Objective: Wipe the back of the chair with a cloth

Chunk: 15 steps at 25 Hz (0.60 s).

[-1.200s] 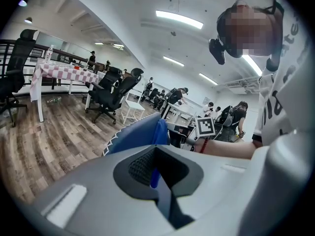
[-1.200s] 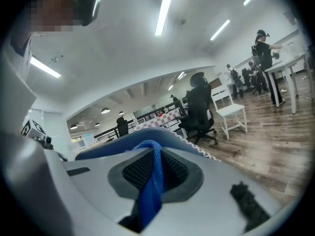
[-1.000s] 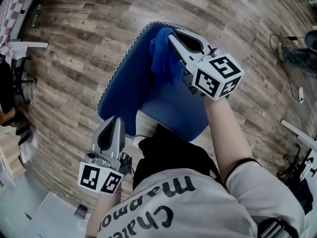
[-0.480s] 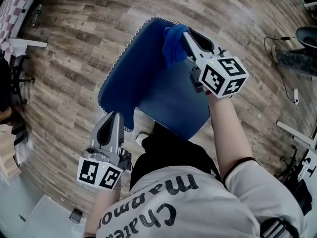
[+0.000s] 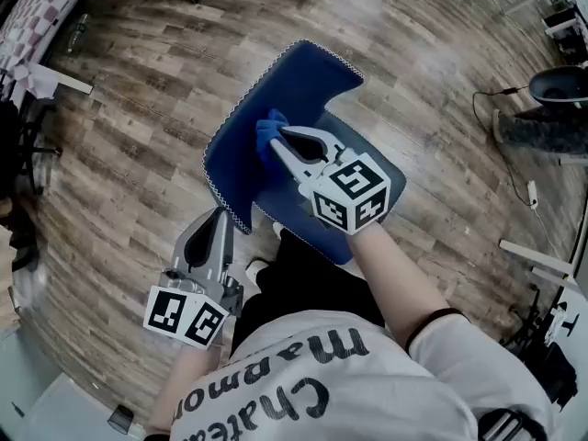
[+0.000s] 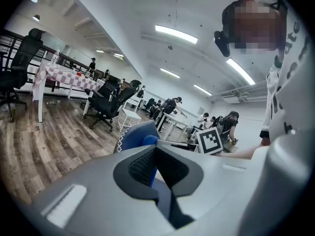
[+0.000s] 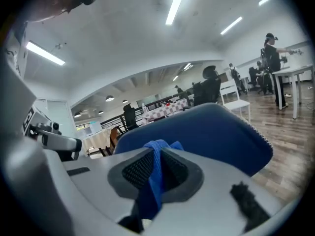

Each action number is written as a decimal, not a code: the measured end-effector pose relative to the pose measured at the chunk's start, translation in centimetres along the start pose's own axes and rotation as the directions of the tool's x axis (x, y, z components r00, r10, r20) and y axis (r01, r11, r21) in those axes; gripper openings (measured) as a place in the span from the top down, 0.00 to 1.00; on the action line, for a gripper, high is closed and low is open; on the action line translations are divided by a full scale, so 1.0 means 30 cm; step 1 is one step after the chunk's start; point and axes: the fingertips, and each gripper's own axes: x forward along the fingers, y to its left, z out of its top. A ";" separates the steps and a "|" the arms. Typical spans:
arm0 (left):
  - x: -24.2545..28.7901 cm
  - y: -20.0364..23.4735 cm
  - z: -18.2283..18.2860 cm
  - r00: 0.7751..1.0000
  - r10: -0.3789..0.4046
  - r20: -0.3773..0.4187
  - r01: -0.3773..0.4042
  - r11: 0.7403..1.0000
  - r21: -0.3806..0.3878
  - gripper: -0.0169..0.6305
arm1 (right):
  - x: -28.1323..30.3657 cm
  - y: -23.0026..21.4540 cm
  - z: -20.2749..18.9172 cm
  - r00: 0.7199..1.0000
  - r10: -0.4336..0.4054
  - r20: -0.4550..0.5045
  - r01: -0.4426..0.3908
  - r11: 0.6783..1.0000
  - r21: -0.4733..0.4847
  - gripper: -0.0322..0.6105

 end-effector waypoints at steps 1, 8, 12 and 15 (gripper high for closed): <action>-0.021 0.006 0.003 1.000 0.002 0.006 -0.002 1.000 -0.005 0.97 | 0.010 0.043 -0.017 1.000 0.018 -0.014 -0.018 1.000 -0.003 0.87; -0.142 0.068 0.015 0.999 0.032 0.035 -0.031 0.999 -0.019 0.97 | 0.069 0.297 -0.134 0.986 0.126 -0.111 -0.132 0.990 -0.048 0.87; -0.159 0.110 0.012 0.998 0.056 0.042 -0.054 0.998 -0.045 0.97 | 0.094 0.305 -0.170 0.985 0.125 -0.117 -0.127 0.992 -0.015 0.87; -0.144 0.120 -0.002 0.998 0.066 0.025 -0.064 0.997 -0.053 0.97 | 0.106 0.261 -0.180 0.986 0.113 -0.120 -0.114 0.994 0.005 0.87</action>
